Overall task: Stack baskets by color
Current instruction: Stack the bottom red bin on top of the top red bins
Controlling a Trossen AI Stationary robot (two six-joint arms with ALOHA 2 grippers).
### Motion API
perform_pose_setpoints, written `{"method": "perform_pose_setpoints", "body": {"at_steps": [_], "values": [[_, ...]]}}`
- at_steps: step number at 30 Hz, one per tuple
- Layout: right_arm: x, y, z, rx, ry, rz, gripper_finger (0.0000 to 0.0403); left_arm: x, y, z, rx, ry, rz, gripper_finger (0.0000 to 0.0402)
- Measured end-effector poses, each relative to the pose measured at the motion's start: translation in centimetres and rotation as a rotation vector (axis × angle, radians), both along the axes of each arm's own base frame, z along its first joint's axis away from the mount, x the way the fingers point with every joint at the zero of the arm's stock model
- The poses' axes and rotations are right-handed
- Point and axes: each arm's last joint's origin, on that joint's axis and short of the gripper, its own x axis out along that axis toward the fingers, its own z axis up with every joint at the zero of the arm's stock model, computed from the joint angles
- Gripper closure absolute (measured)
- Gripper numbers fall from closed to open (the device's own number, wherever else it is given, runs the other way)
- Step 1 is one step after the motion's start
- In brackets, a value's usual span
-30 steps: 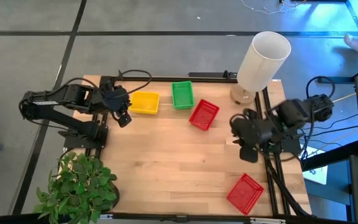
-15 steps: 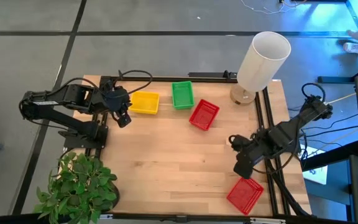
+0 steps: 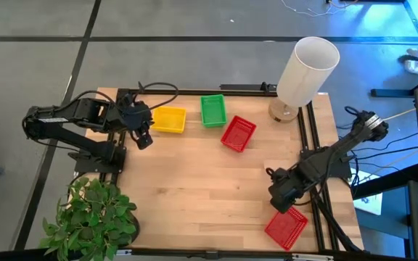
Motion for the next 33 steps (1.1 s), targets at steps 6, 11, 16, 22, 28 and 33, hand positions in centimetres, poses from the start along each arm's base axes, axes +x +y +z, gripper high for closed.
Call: {"method": "perform_pose_setpoints", "body": {"at_steps": [6,11,16,22,28,33], "values": [[-0.4,-0.3,-2.3,0.001,0.022,0.003,0.0292,0.2,0.0,0.2,0.003,-0.021,-0.008,0.0347],[-0.6,-0.2,-3.6,0.029,0.010,0.013,0.0292,0.2,0.0,0.2,0.002,-0.026,-0.008,0.0347],[-0.8,0.1,-4.4,0.058,0.004,0.029,0.0292,0.2,0.0,0.2,0.002,-0.026,-0.008,0.0347],[-1.4,0.6,-4.8,0.063,0.009,0.060,0.0292,0.2,0.0,0.2,0.001,-0.027,-0.008,0.0347],[-1.5,1.0,-4.8,0.063,-0.015,0.082,0.0292,0.2,0.0,0.2,0.001,-0.028,-0.007,0.0347],[-1.7,1.3,-4.9,0.036,-0.031,0.096,0.0292,0.2,0.0,0.2,0.001,-0.027,-0.007,0.0347]]}}
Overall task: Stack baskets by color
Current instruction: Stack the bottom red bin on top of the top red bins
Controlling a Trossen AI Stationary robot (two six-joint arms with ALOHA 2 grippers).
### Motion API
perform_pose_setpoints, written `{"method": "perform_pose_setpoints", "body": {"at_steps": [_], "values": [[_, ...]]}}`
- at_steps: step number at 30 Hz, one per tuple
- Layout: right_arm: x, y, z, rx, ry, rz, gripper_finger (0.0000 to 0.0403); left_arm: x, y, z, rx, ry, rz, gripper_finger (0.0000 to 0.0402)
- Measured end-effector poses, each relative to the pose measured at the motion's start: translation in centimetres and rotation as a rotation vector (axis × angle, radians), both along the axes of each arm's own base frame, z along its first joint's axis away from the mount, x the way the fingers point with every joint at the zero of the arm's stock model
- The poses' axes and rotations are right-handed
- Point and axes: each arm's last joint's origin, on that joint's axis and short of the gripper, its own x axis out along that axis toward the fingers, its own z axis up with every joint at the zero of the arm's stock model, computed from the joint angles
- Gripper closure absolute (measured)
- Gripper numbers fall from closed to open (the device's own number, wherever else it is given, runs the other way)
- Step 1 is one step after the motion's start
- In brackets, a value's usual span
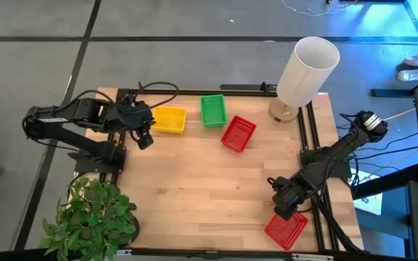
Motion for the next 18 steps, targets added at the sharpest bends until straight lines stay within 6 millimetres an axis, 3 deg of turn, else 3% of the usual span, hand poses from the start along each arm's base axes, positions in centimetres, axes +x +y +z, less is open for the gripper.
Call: {"method": "perform_pose_setpoints", "body": {"at_steps": [18], "values": [[1.2,0.9,-3.4,-0.093,0.087,0.001,0.0293,0.0,0.0,0.0,0.007,0.003,-0.004,0.0347]]}}
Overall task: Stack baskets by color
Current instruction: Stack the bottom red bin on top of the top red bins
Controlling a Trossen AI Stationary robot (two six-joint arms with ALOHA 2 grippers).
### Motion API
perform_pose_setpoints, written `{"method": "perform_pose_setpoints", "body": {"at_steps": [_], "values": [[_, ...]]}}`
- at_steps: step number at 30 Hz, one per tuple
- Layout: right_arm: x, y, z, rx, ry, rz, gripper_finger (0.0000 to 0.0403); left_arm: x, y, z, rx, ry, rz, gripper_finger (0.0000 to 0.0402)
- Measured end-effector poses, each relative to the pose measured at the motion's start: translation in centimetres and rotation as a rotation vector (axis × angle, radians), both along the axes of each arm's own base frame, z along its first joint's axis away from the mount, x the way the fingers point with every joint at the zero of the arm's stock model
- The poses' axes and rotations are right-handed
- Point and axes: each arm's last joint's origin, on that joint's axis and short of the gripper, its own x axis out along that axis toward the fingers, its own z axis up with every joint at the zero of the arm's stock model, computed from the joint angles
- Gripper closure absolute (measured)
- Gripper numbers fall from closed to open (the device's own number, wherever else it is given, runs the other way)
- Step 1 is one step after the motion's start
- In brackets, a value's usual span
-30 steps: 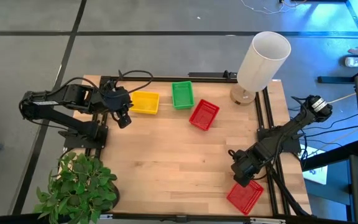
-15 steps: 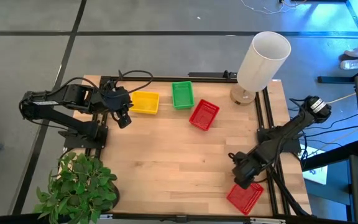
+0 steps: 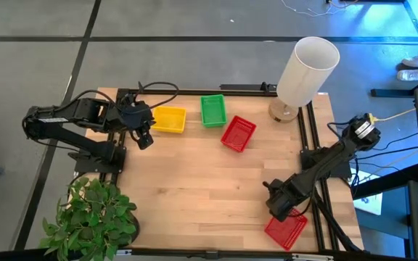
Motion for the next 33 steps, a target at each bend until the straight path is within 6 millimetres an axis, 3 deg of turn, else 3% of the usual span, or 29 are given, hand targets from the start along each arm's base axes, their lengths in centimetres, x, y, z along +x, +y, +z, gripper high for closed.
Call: {"method": "perform_pose_setpoints", "body": {"at_steps": [3,8,16,25,33], "values": [[0.2,0.0,-0.5,-0.015,0.009,-0.006,0.0307,0.0,0.0,0.0,0.007,0.005,-0.006,0.0347],[1.1,-0.6,-0.5,-0.008,-0.017,-0.042,0.0389,0.0,0.0,0.0,0.012,0.007,-0.010,0.0347],[3.8,-3.2,1.0,0.010,-0.087,-0.044,0.0400,0.0,0.0,0.0,0.012,0.007,-0.010,0.0347],[7.4,-8.8,7.1,-0.045,-0.147,-0.026,0.0402,0.0,0.0,0.0,0.008,0.003,-0.006,0.0347],[9.7,-16.5,13.0,-0.210,-0.305,0.002,0.0402,0.1,0.0,0.1,0.006,-0.008,-0.004,0.0347]]}}
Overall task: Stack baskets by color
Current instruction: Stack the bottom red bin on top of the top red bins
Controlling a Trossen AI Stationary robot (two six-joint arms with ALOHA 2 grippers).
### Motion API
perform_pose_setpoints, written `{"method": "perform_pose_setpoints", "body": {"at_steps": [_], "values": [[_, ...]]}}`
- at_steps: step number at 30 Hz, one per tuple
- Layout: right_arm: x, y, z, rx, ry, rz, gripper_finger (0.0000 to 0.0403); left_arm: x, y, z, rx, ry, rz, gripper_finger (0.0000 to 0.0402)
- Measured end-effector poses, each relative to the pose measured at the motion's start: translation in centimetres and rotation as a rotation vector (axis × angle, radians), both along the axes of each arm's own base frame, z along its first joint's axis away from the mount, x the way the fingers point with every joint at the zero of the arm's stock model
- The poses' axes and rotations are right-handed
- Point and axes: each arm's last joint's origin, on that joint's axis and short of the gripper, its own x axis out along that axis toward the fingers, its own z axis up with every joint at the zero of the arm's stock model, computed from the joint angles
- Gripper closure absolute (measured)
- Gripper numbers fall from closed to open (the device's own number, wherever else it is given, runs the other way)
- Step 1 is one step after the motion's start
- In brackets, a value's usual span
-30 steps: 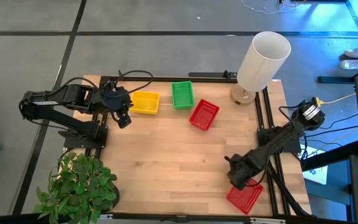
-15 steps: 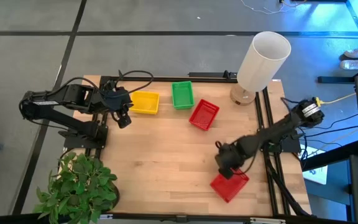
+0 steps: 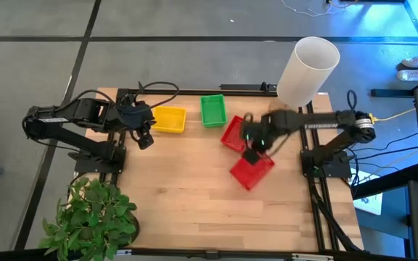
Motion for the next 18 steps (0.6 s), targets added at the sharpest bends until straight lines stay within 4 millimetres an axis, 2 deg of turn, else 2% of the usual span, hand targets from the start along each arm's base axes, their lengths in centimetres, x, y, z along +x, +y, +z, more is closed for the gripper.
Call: {"method": "perform_pose_setpoints", "body": {"at_steps": [3,8,14,18], "values": [[0.4,-3.1,1.0,-0.061,-0.070,0.012,0.0402,0.1,0.0,0.1,-0.001,-0.011,0.000,0.0347],[0.8,-8.4,0.7,-0.133,-0.150,0.011,0.0403,0.2,0.0,0.2,-0.002,-0.037,0.001,0.0347],[1.3,-14.1,-1.4,-0.198,-0.156,0.045,0.0403,0.3,0.0,0.3,0.000,-0.047,0.006,0.0347],[1.5,-16.8,-3.5,-0.158,-0.142,0.072,0.0403,0.3,0.1,0.3,-0.003,-0.060,0.036,0.0347]]}}
